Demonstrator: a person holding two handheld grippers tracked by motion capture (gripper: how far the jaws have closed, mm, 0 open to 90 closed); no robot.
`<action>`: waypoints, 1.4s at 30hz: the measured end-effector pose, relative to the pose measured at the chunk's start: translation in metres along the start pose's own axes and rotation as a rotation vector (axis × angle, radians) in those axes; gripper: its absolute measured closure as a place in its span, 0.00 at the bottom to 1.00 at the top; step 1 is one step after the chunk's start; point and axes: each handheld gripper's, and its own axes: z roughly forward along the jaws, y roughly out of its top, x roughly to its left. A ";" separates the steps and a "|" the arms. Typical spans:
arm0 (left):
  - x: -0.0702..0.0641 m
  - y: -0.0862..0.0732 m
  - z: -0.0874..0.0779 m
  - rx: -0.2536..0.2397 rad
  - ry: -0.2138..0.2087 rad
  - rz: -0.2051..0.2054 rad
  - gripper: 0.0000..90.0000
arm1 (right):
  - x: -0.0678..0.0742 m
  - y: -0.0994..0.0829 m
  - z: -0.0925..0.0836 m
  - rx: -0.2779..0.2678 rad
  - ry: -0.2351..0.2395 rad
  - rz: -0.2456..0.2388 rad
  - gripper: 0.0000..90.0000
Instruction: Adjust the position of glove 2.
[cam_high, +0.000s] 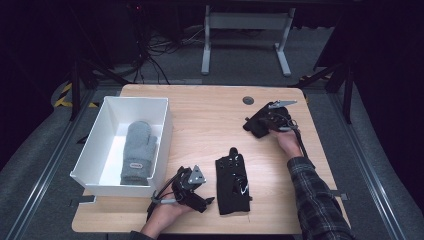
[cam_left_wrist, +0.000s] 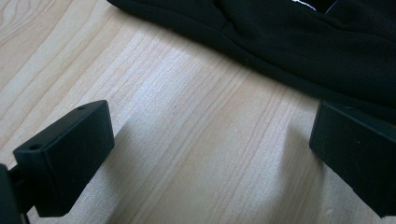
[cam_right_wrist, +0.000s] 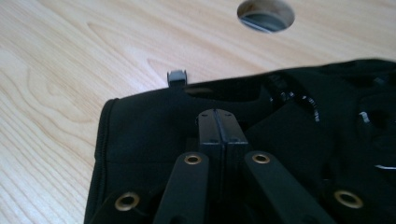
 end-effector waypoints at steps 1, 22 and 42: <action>0.000 0.000 0.000 0.000 0.000 0.000 0.00 | 0.000 -0.001 0.000 0.001 0.001 0.002 1.00; -0.001 -0.001 -0.001 0.001 -0.005 0.005 0.00 | 0.046 -0.070 -0.069 -0.003 0.094 -0.089 1.00; -0.002 -0.002 -0.001 0.000 -0.009 0.004 0.00 | 0.106 -0.132 -0.139 0.058 0.207 -0.187 1.00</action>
